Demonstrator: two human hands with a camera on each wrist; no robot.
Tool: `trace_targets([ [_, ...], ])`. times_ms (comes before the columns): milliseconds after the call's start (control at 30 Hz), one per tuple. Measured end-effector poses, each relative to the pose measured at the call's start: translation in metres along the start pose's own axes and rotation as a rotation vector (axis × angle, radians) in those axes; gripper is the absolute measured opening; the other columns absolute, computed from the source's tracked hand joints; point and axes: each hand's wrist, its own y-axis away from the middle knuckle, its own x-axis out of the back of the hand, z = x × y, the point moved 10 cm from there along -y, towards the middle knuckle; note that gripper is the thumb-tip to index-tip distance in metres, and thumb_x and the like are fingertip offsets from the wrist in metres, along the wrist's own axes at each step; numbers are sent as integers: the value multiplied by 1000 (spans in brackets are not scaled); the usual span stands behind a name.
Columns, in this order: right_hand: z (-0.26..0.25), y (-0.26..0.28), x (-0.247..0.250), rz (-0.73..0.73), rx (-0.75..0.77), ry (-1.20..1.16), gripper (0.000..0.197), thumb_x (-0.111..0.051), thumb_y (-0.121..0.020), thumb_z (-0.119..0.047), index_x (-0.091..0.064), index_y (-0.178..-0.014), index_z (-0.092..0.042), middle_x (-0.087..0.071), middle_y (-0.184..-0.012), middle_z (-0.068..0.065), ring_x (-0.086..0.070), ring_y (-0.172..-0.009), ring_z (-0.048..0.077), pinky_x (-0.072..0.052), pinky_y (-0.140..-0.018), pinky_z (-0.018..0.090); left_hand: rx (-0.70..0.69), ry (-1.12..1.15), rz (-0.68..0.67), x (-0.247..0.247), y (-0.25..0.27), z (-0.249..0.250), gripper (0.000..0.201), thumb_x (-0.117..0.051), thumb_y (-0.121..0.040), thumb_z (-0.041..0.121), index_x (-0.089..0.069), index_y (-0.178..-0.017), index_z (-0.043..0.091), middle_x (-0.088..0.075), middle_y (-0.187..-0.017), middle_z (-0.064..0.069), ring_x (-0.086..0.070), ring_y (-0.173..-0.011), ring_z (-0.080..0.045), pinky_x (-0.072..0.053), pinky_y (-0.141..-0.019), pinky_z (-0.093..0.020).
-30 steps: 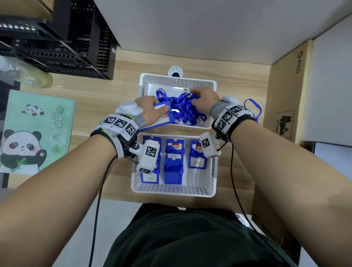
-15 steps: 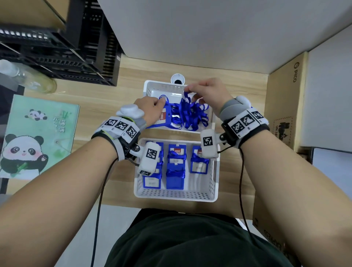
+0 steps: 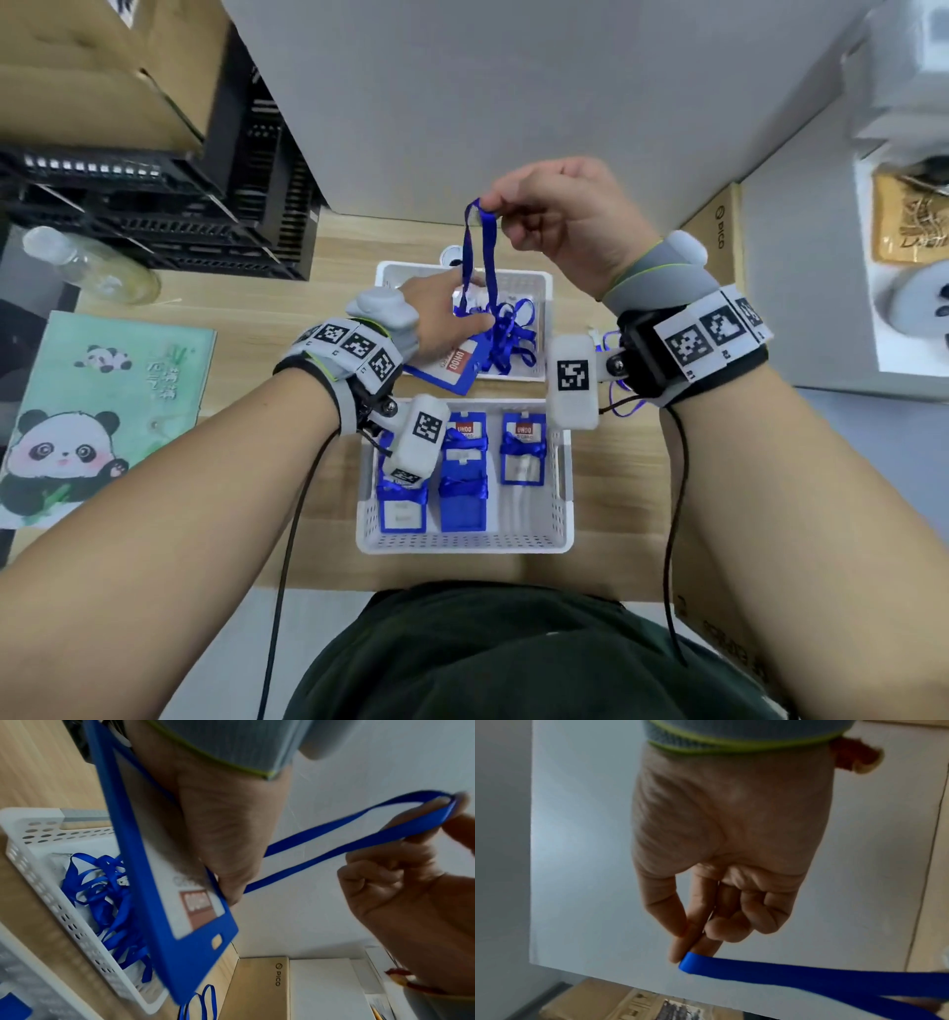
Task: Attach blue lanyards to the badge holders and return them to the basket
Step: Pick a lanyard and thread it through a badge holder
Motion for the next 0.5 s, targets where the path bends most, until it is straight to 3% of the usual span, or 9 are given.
trace_targets([
  [100, -17, 13, 2, 13, 46, -27, 18, -59, -76, -13, -75, -67, -11, -69, -68, 4, -49, -53, 14, -39, -54, 22, -37, -61, -61, -4, 8, 18, 21, -52, -93, 47, -61, -104, 31, -48, -66, 12, -46, -61, -5, -29, -53, -24],
  [200, -18, 22, 14, 66, 34, -16, 18, -58, -75, -15, -73, -65, -13, -66, -65, 7, -44, -50, 13, -36, -51, 21, -10, -38, 11, 13, 12, 25, 30, -40, -100, 42, -55, -82, 23, -52, -67, 5, -49, -65, -17, -31, -57, -29],
  [367, 16, 35, 47, 219, -120, 224, 18, -52, -83, -12, -65, -71, -13, -48, -51, -2, -33, -44, 13, -27, -45, 21, 29, 96, 199, 61, 20, 33, 25, -41, -99, 23, -52, -76, 21, -59, -81, -7, -54, -82, -30, -32, -66, -32],
  [433, 35, 39, 52, 241, -205, 363, 13, -55, -85, -14, -65, -76, -14, -42, -50, -4, -31, -46, 15, -24, -46, 22, 49, 166, 229, 75, 23, 40, 25, -40, -98, 22, -52, -76, 19, -58, -79, -6, -52, -79, -27, -31, -65, -32],
  [500, 49, 41, 52, 226, -231, 489, 7, -60, -86, -15, -67, -88, -16, -44, -58, -4, -35, -51, 14, -28, -46, 22, 48, 252, 223, 87, 29, 51, 36, -39, -101, 28, -45, -68, 17, -53, -66, -1, -47, -67, -20, -30, -62, -30],
])
